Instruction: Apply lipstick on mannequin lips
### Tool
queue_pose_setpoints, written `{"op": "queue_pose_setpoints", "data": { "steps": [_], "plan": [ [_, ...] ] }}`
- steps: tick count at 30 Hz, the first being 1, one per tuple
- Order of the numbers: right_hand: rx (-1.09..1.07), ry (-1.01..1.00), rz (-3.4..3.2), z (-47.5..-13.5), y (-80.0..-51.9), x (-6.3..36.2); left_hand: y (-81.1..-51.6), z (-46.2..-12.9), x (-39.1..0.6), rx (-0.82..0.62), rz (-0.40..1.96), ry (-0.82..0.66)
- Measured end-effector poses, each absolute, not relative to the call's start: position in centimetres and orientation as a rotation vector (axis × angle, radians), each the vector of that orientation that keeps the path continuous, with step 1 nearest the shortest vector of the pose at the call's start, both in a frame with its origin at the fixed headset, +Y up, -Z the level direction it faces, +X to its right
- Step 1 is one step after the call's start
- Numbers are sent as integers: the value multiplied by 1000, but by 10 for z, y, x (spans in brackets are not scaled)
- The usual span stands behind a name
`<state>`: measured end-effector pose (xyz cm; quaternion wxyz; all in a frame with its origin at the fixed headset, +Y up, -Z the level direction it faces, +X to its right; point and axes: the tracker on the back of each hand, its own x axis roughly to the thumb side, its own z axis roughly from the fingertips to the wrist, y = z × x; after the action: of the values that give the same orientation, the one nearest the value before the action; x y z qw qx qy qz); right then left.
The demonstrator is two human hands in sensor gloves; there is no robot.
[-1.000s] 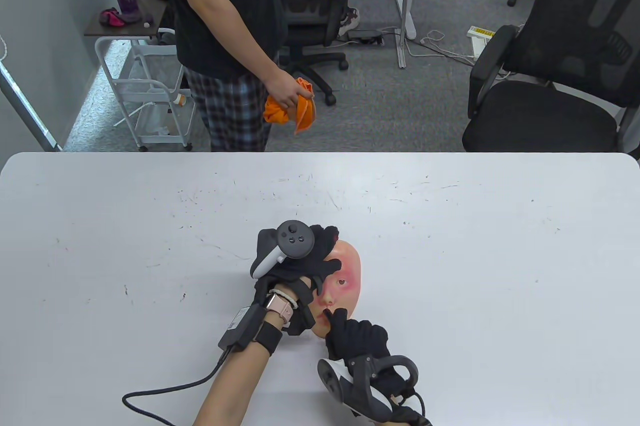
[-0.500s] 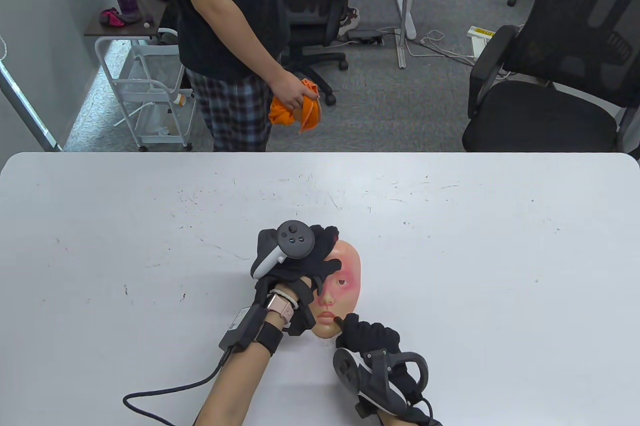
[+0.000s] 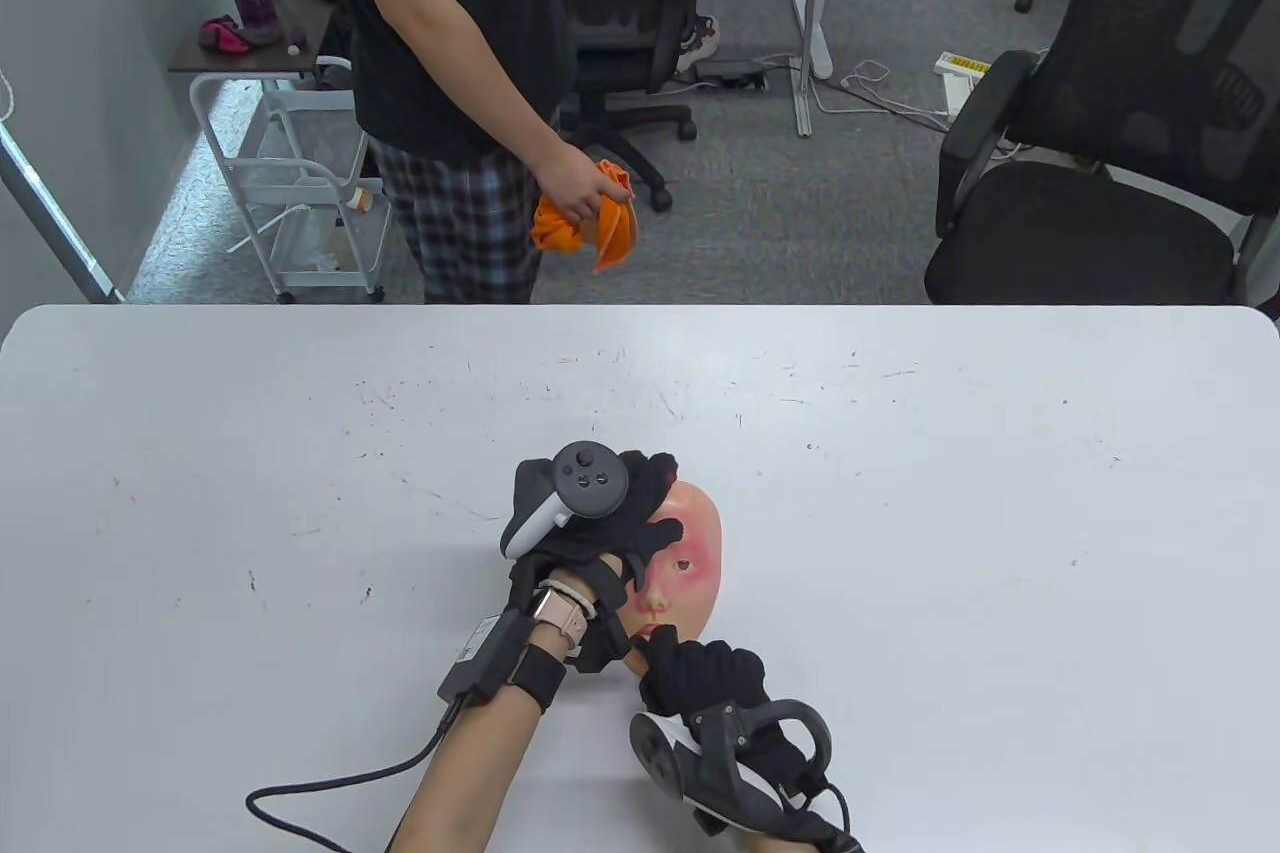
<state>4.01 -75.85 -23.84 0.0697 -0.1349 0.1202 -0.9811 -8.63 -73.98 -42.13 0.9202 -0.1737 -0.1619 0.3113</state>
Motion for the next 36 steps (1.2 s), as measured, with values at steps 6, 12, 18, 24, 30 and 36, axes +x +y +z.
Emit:
{"op": "queue_pose_setpoints", "data": {
  "steps": [6,12,18,24,30,36],
  "plan": [
    [-422,381,-2968,-235,-758,42,-740,-421,-87,-360,649,-332],
    [-366,396,-2963,-231,-758,52,-740,-421,-87,-360,651,-331],
    [-279,369,-2987,-234,-758,60,-740,-421,-87,-362,649,-327],
    [-267,366,-3000,-235,-758,62,-741,-422,-88,-361,657,-329],
    [-374,382,-2919,-234,-759,39,-741,-422,-88,-362,659,-330],
    [-306,508,-2869,-232,-757,39,-741,-422,-88,-366,658,-332]
  ]
}}
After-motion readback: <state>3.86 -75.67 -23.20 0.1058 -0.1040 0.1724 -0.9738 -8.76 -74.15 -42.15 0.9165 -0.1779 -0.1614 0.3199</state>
